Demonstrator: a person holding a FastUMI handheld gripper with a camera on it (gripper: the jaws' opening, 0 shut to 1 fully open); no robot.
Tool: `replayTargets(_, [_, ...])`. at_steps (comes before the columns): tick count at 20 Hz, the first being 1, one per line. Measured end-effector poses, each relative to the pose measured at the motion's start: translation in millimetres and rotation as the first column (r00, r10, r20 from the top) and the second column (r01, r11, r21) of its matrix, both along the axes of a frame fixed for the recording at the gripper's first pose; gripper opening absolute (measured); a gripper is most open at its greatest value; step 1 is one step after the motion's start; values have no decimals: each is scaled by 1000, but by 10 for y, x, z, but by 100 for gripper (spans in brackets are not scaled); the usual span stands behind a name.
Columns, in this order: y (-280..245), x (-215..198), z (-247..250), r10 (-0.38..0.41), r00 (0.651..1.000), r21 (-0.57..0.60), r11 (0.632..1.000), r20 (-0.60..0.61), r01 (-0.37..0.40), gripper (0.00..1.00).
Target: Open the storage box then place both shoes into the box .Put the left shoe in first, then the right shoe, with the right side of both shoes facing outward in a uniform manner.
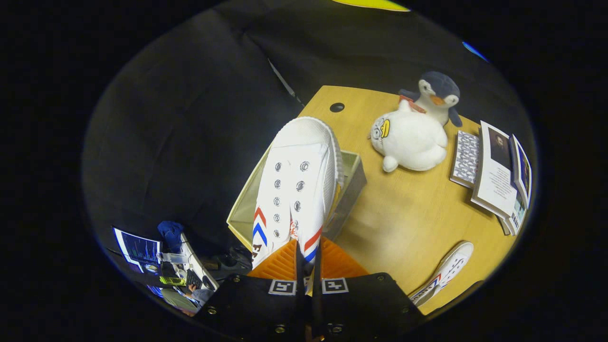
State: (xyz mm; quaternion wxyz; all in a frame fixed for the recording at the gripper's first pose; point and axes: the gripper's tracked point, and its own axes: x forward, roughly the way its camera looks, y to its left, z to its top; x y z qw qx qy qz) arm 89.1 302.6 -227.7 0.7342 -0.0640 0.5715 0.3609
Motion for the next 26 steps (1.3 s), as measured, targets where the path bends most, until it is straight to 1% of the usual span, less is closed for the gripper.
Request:
replayTargets(5, [380,-52,-145,37,999,-38,999,-23,-38,5])
replayTargets(10, [613,-43,-408,53,998,-110,992,-27,-56,5])
replayTargets(13, [645,-29,-611,63,997,-154,986,-37,-68,5])
replayTargets(15, [685,-20,-728,58,997,-166,984,-50,-65,5])
replayTargets(18, [765,25,-837,32,998,-200,979,-49,-41,5])
replayTargets(20, [792,68,-881,37,998,-218,975,-43,-46,7])
replayTargets(21, [845,64,-869,33,998,-197,980,-51,-42,12])
replayTargets(22, [937,25,-824,26,998,-157,987,-65,-36,27])
replayTargets(23, [970,50,-718,22,998,-141,990,-61,-30,32])
replayTargets(24, [995,88,-616,21,999,-124,992,-49,-27,43])
replayTargets(25, [990,133,-518,24,999,-117,993,-30,-28,52])
replayTargets(26, [956,149,-459,27,1000,-116,993,-13,-28,68])
